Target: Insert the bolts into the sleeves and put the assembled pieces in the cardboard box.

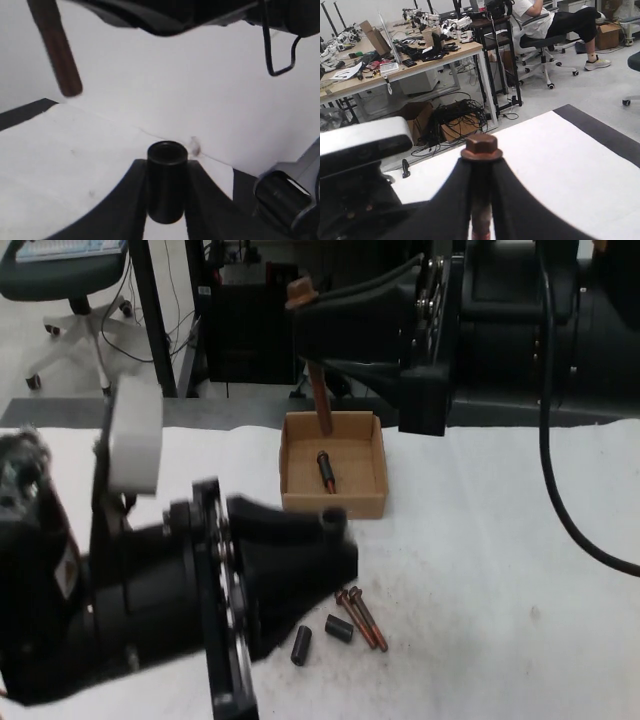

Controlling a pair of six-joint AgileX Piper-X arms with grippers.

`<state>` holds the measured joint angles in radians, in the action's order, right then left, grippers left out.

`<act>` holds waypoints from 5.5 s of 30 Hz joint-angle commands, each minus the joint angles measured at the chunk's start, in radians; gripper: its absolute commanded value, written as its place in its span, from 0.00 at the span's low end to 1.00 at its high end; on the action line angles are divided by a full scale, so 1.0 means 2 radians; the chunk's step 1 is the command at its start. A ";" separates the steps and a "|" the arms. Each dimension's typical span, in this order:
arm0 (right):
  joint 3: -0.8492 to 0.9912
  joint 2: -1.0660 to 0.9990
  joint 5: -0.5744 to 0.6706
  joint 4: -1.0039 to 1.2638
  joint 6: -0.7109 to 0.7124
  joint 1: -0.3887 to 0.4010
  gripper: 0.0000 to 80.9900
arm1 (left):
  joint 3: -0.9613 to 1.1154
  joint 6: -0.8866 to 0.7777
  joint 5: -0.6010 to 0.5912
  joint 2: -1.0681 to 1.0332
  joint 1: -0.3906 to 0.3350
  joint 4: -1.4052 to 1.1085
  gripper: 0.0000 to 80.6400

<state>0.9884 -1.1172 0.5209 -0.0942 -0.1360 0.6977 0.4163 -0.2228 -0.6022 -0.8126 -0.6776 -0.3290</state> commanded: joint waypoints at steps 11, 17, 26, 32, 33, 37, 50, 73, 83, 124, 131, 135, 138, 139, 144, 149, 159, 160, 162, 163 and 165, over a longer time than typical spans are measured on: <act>0.002 0.002 0.020 0.009 0.004 0.001 0.01 | 0.007 0.007 0.001 -0.003 0.025 0.002 0.00; 0.002 0.002 0.022 0.012 0.013 0.012 0.01 | 0.007 0.007 0.001 -0.009 0.025 0.002 0.00; 0.002 0.002 0.014 0.012 0.032 0.030 0.01 | 0.007 -0.011 0.005 -0.009 0.025 -0.015 0.00; 0.001 0.002 -0.035 0.012 0.035 0.030 0.01 | 0.007 -0.037 0.024 -0.009 0.026 -0.064 0.00; 0.001 0.002 -0.041 0.015 0.035 0.030 0.01 | 0.007 -0.039 0.024 -0.009 0.028 -0.066 0.00; 0.001 0.002 -0.045 0.026 0.035 0.030 0.01 | 0.007 -0.039 0.024 -0.009 0.033 -0.066 0.00; 0.001 0.002 -0.051 0.040 0.035 0.030 0.01 | 0.007 -0.058 0.028 -0.009 0.035 -0.047 0.00; 0.001 0.002 -0.067 0.047 0.057 0.070 0.01 | 0.007 -0.061 0.046 -0.010 0.035 -0.035 0.00; 0.001 0.002 -0.087 0.047 0.079 0.069 0.01 | 0.007 -0.046 0.046 -0.010 0.035 -0.039 0.00; 0.001 0.002 -0.101 -0.022 0.100 0.069 0.06 | 0.007 -0.045 0.046 0.003 0.041 -0.070 0.00; 0.001 0.002 -0.105 -0.022 0.100 0.069 0.57 | 0.007 -0.032 0.046 0.003 0.041 -0.070 0.00; 0.001 0.002 -0.130 -0.022 0.100 0.069 0.60 | 0.007 -0.032 0.046 0.003 0.041 -0.070 0.00; 0.001 0.002 -0.134 -0.022 0.100 0.069 0.60 | 0.007 -0.026 0.046 0.003 0.043 -0.069 0.00; 0.001 0.002 -0.139 -0.021 0.100 0.069 0.60 | 0.007 -0.023 0.046 0.003 0.045 -0.065 0.00; 0.001 0.006 -0.168 0.014 0.100 0.069 0.60 | 0.007 -0.023 0.046 0.003 0.058 -0.016 0.00; 0.001 0.012 -0.201 0.052 0.100 0.069 0.58 | 0.007 -0.011 0.059 -0.001 0.070 0.064 0.00; 0.001 0.037 -0.374 -0.013 0.099 0.069 0.01 | 0.117 0.000 0.129 -0.107 0.070 0.203 0.00; 0.001 0.041 -0.384 -0.023 0.099 0.069 0.01 | 0.139 0.002 0.130 -0.128 0.071 0.212 0.00; 0.001 0.053 -0.409 -0.051 0.099 0.069 0.01 | 0.188 0.003 0.128 -0.185 0.074 0.233 0.00; 0.001 0.061 -0.420 -0.063 0.099 0.069 0.01 | 0.209 0.003 0.128 -0.216 0.075 0.240 0.00; 0.001 0.082 -0.447 -0.094 0.099 0.069 0.01 | 0.265 0.003 0.128 -0.281 0.077 0.255 0.00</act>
<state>0.9884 -0.9808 -0.3338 -0.2587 0.0638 0.8371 0.7988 -0.2231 -0.3567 -1.2165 -0.5311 0.1370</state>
